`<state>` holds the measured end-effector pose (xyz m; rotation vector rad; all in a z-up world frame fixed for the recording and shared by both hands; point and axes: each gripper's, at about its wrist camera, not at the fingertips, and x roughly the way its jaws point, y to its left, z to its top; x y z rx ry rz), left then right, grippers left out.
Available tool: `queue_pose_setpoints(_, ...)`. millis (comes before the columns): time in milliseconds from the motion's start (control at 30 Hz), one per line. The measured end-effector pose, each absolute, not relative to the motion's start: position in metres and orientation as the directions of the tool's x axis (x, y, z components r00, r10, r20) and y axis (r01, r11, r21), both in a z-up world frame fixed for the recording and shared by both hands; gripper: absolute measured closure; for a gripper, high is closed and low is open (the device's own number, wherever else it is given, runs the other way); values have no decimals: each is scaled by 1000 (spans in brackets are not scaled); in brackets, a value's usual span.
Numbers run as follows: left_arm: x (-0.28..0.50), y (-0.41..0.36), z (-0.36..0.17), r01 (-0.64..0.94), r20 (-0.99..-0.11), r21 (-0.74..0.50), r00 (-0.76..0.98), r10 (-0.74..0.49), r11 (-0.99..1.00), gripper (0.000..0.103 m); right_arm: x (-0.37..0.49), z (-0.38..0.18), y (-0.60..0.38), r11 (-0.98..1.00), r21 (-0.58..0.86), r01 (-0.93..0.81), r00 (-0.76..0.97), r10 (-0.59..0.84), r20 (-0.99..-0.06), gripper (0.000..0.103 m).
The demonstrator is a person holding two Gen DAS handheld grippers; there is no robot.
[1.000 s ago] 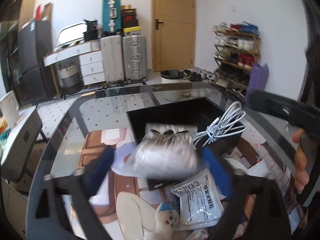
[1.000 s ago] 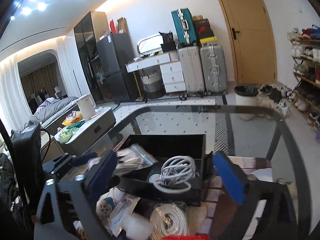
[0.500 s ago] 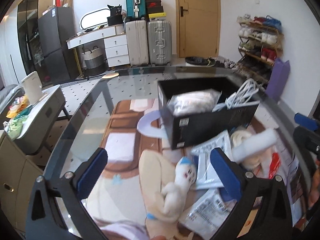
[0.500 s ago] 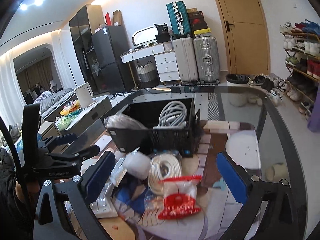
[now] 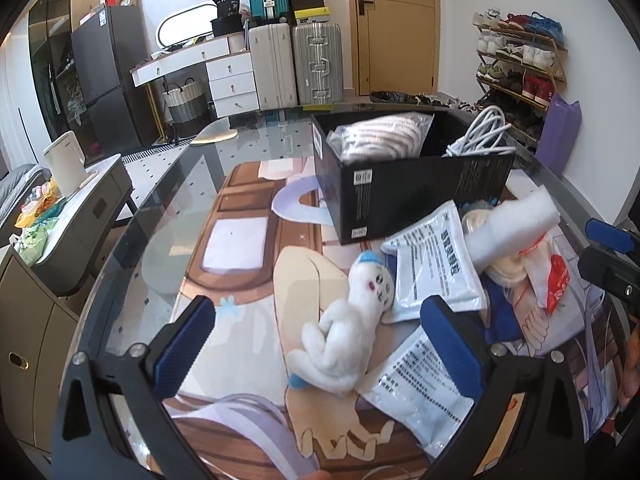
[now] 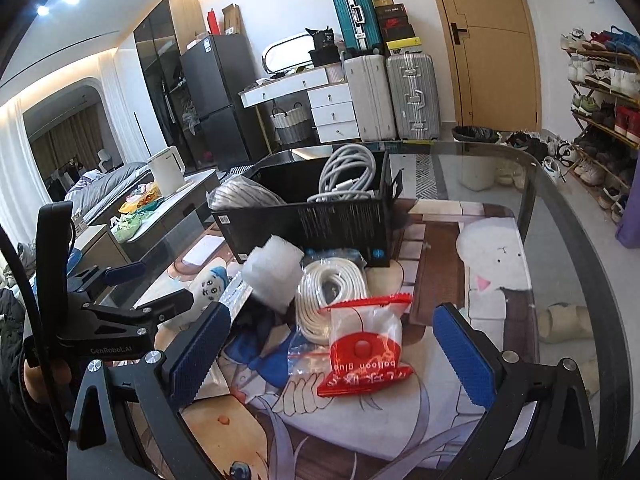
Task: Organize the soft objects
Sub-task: 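Move left tool toward the white plush doll while right tool approaches the red glue bag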
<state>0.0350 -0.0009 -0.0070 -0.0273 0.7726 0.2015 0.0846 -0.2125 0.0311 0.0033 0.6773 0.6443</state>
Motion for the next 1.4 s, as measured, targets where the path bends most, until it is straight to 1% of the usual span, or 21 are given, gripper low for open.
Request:
queue_pose_setpoints(400,26,-9,-8,-166,-706,39,693,145,985,0,84,23,-215,808,225,-544,577,555,-600,0)
queue_pose_setpoints(800,22,-20,-12,-114,-748,-7,660,70,993,0,85,17,-211,801,224,-555,555,557,-618,0)
queue_pose_setpoints(1400,21,-23,-15,-100,-768,-14,638,53,995,0,90,10,-202,803,207,-559,536,540,-650,0)
